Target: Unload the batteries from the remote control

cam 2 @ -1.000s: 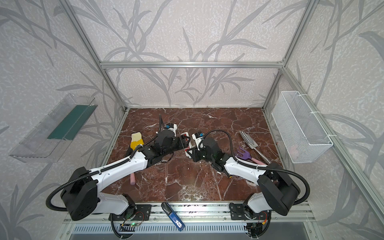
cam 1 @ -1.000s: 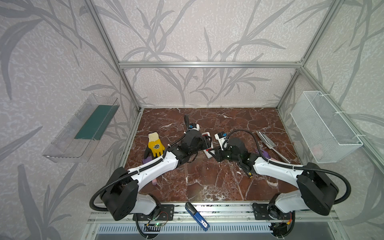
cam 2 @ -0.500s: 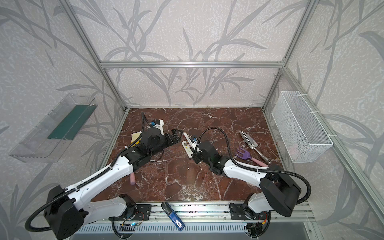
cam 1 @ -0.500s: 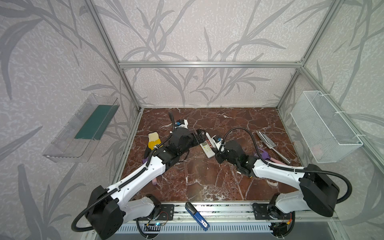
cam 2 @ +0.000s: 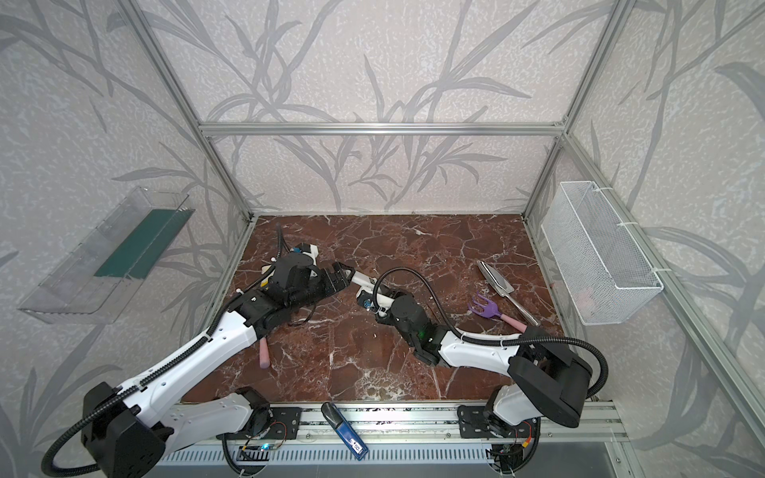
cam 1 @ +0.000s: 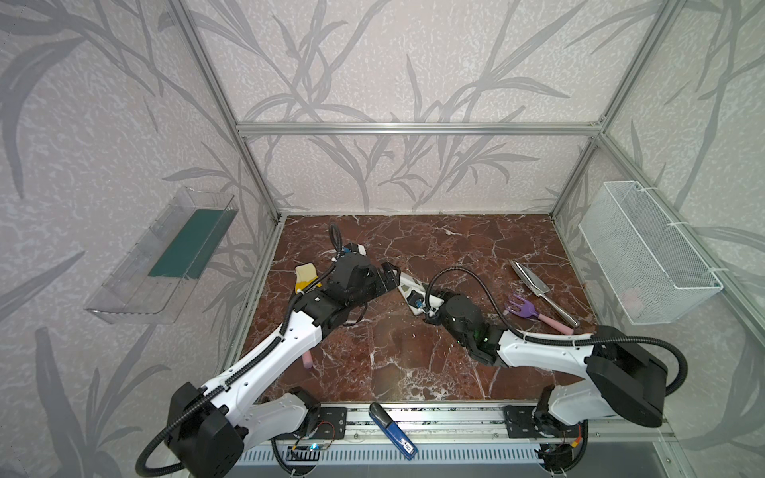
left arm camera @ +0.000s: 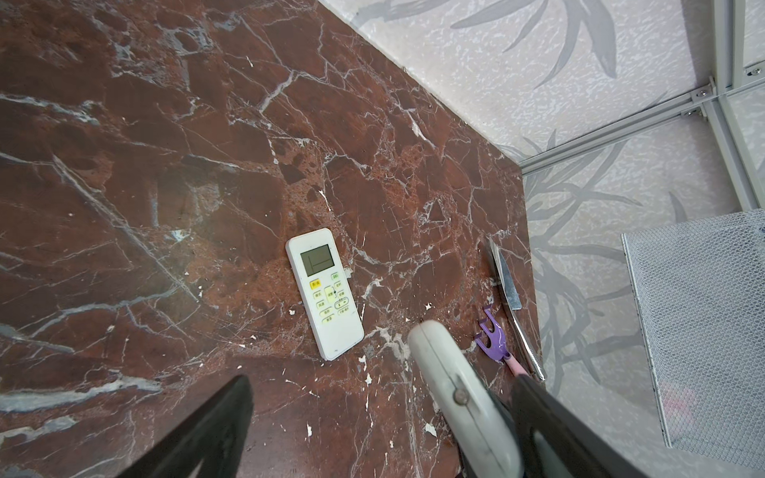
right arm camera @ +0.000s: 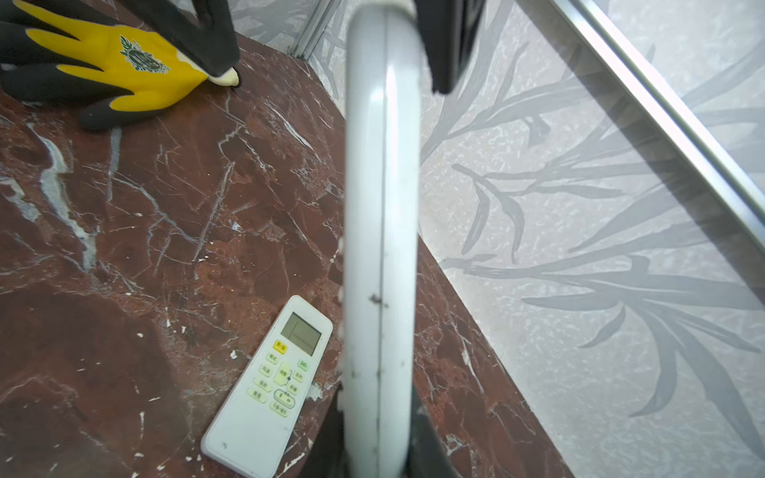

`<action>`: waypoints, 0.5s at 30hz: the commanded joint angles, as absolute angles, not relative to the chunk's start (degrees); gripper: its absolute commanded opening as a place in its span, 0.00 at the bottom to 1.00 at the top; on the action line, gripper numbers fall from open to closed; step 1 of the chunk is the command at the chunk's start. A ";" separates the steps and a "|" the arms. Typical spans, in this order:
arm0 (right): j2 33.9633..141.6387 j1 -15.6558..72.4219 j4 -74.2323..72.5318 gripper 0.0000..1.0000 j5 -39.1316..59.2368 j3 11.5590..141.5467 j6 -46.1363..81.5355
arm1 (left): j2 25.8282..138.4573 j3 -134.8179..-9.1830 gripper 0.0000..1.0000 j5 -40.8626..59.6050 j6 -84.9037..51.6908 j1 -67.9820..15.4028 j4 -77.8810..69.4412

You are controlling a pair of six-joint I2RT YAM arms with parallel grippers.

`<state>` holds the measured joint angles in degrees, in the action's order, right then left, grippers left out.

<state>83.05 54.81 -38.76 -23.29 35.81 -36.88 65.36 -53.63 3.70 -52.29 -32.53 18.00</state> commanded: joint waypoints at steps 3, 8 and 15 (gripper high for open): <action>84.89 55.96 -48.12 0.04 -27.55 36.38 -43.86 | 67.13 -56.59 0.94 6.15 -54.30 -32.32 17.13; 87.97 57.41 -54.63 0.05 -32.66 36.40 -47.73 | 69.29 -56.85 0.92 7.83 -55.88 -32.30 14.75; 92.66 58.27 -64.23 0.04 -36.45 36.71 -54.19 | 70.68 -55.67 0.61 9.24 -58.50 -32.33 11.54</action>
<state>91.88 57.89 -55.68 -33.39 35.81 -50.98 70.46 -55.27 8.60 -56.58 -32.51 13.76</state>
